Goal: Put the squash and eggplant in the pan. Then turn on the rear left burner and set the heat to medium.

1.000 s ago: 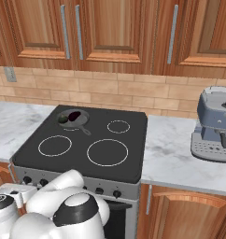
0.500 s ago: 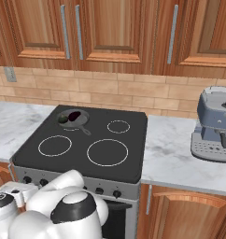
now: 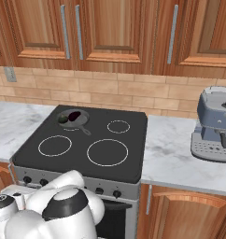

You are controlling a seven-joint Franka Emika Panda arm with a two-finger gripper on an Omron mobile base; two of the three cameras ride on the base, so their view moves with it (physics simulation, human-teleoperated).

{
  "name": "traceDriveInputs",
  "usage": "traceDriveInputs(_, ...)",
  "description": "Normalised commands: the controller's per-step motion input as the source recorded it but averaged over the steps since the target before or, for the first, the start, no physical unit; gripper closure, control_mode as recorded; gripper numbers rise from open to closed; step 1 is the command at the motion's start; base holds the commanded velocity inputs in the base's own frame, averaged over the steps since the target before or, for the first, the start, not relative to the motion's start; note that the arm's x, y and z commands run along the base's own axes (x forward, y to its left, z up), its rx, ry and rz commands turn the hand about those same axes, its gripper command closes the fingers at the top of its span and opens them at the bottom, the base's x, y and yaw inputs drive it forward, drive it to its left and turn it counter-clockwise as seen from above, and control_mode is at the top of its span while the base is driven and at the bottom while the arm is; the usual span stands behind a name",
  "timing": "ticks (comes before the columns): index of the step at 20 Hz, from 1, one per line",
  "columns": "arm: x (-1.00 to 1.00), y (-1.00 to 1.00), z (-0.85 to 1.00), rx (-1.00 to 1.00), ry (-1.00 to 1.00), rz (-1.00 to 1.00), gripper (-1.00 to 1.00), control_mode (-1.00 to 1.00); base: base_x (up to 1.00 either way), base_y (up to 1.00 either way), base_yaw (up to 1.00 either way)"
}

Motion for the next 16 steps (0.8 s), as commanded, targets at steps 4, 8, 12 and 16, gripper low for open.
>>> traceDriveInputs(4,0.29,-0.06,-0.14,0.05,0.00,0.16,-1.00,-1.00,0.00,0.00,0.00)
traceDriveInputs(8,0.33,-0.09,-0.11,0.05,0.00,0.22,-1.00,-1.00,0.00,0.00,0.00)
traceDriveInputs(12,0.37,-0.33,-0.07,0.03,0.00,0.17,-1.00,-1.00,0.00,0.00,0.00)
traceDriveInputs(16,0.24,-0.58,-0.01,0.04,0.00,0.07,-1.00,-1.00,0.00,0.00,0.00)
